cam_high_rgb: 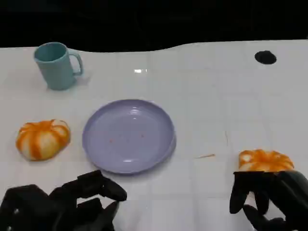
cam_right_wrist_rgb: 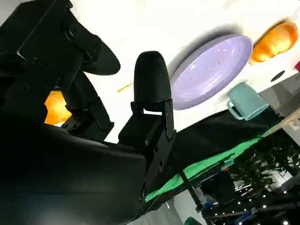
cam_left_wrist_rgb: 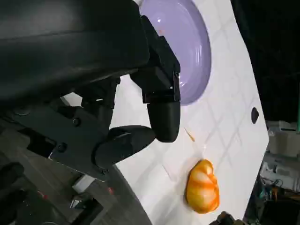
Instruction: Grasp the bread from the table and place it into the plate.
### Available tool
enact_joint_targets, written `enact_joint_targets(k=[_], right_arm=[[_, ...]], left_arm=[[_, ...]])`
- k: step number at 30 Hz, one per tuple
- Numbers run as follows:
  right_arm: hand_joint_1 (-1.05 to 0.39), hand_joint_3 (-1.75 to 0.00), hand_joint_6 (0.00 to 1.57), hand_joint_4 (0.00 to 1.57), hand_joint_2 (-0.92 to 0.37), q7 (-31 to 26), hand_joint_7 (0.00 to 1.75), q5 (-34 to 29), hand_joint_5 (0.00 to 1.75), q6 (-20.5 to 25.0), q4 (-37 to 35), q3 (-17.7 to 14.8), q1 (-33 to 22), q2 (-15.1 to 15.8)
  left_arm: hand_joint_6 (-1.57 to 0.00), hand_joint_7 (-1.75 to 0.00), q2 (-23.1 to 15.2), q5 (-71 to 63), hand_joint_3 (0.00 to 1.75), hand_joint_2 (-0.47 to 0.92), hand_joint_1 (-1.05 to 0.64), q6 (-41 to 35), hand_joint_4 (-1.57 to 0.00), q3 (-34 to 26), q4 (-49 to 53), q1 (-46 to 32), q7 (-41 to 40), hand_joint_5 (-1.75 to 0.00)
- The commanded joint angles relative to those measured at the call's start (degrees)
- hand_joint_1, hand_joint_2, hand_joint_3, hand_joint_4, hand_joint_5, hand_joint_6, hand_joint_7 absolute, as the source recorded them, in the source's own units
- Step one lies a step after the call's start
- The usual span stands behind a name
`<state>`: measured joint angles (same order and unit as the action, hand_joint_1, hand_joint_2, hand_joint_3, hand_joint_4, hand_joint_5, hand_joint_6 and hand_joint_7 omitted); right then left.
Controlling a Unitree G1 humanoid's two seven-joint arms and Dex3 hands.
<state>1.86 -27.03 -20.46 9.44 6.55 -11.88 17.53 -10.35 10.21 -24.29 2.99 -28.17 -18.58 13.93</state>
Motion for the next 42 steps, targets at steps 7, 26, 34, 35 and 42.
enact_joint_targets(k=[7,26,34,35,42], right_arm=[[0.04,-1.43,0.89,0.92,-0.17,-0.31,1.33,0.07,1.75,0.45,-0.1,-0.32,0.26,0.33],[0.04,-1.43,0.89,0.92,-0.18,-0.48,1.3,0.44,1.75,0.13,-0.72,-0.44,0.51,0.3],[0.0,-1.14,0.98,0.91,-0.23,-1.32,0.91,-1.68,1.53,0.74,0.73,-1.25,1.18,0.8],[-0.01,-1.1,1.0,0.92,-0.24,-1.42,0.83,-2.34,1.47,1.14,1.15,-1.34,1.19,0.82],[-0.1,-0.97,1.05,0.9,-0.23,-3.36,0.47,-11.16,1.18,3.79,4.67,-1.83,1.31,2.23]], left_arm=[[-0.64,-1.29,-0.38,0.05,0.83,0.69,-0.23,-0.61,-0.67,-0.2,-0.38,0.19,-0.34,-1.75],[-0.63,-1.29,-0.77,-0.34,0.85,0.69,-0.21,0.07,-0.66,-0.15,0.06,0.27,0.03,-1.75],[-0.63,-1.3,-0.65,0.01,0.84,0.7,-0.2,-0.36,-0.67,-0.28,-0.08,0.32,0.03,-1.75],[-0.63,-1.3,-0.62,0.02,0.84,0.7,-0.2,-0.46,-0.67,-0.28,-0.12,0.34,-0.01,-1.75],[-0.63,-1.3,-0.51,0.1,0.84,0.7,-0.2,-0.65,-0.67,-0.25,-0.19,0.38,-0.07,-1.75]])
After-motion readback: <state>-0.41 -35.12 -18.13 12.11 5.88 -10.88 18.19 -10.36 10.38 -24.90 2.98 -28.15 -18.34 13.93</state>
